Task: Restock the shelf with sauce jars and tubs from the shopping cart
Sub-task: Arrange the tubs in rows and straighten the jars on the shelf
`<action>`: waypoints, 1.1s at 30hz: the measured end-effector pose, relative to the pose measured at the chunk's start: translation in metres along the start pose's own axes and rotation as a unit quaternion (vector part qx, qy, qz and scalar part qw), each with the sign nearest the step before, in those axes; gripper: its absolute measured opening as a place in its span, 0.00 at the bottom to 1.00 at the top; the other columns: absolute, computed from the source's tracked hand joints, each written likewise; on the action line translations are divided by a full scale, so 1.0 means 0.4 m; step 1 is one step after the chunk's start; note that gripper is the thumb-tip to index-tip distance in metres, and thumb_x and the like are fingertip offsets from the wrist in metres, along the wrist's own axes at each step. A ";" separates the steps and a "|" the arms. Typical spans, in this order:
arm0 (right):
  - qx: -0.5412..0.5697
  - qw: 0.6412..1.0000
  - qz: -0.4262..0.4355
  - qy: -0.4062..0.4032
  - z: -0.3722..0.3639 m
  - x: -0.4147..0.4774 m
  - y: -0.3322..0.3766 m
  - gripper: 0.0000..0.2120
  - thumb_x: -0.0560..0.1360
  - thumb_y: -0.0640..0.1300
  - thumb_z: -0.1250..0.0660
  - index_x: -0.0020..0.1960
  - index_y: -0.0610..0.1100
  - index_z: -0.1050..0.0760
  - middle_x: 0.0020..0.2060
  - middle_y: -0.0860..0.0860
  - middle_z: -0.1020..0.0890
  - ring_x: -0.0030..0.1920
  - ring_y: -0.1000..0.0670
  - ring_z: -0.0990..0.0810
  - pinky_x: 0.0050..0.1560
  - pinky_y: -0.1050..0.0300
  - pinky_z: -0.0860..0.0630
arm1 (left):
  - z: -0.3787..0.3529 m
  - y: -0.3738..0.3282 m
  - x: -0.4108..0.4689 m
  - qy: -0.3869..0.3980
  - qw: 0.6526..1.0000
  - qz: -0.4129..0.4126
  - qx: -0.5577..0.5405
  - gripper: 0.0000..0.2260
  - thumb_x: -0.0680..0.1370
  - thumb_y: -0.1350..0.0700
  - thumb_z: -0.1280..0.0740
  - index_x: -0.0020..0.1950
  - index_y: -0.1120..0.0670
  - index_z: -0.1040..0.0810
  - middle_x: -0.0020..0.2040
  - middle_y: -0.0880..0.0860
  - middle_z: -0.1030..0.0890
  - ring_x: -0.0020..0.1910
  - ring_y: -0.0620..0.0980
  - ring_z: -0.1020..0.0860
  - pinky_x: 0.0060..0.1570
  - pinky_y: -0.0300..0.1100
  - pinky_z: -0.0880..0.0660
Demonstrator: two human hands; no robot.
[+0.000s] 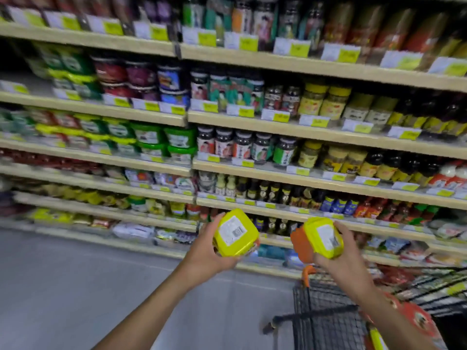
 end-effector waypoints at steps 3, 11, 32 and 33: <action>-0.010 0.998 0.052 0.031 -0.146 0.013 0.119 0.38 0.65 0.39 0.18 0.67 0.52 0.35 0.54 0.57 0.24 0.51 0.60 0.22 0.45 0.70 0.28 | 0.217 0.021 -0.078 -0.072 0.997 0.011 -0.026 0.44 0.57 0.44 0.16 0.67 0.27 0.34 0.68 0.43 0.27 0.65 0.41 0.24 0.59 0.45 0.20; -0.014 0.977 0.149 0.155 -0.548 0.019 0.417 0.45 0.68 0.44 0.19 0.77 0.52 0.41 0.64 0.51 0.30 0.61 0.47 0.26 0.55 0.51 0.27 | 0.648 0.038 -0.324 -0.246 0.969 0.030 -0.009 0.40 0.61 0.51 0.16 0.66 0.32 0.31 0.66 0.45 0.24 0.60 0.37 0.22 0.52 0.42 0.19; 0.067 0.889 0.293 0.346 -1.445 0.132 0.978 0.39 0.67 0.46 0.19 0.67 0.68 0.37 0.60 0.60 0.27 0.58 0.50 0.23 0.51 0.51 0.23 | 1.352 0.095 -0.437 -0.455 0.887 0.064 0.054 0.41 0.62 0.51 0.20 0.73 0.37 0.31 0.66 0.46 0.22 0.61 0.48 0.20 0.48 0.43 0.18; 0.072 0.885 0.295 0.352 -1.484 0.144 0.997 0.39 0.66 0.47 0.18 0.65 0.71 0.37 0.61 0.59 0.27 0.59 0.50 0.23 0.53 0.47 0.22 | 1.381 0.106 -0.426 -0.457 0.885 0.066 0.055 0.41 0.63 0.53 0.20 0.72 0.36 0.31 0.66 0.46 0.22 0.61 0.48 0.20 0.48 0.43 0.18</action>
Point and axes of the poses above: each hand's wrist, its own x-axis towards the middle knuckle, its own z-axis out of the back of the hand, y = z × x, the point moved 6 cm from there along x, towards the middle knuckle
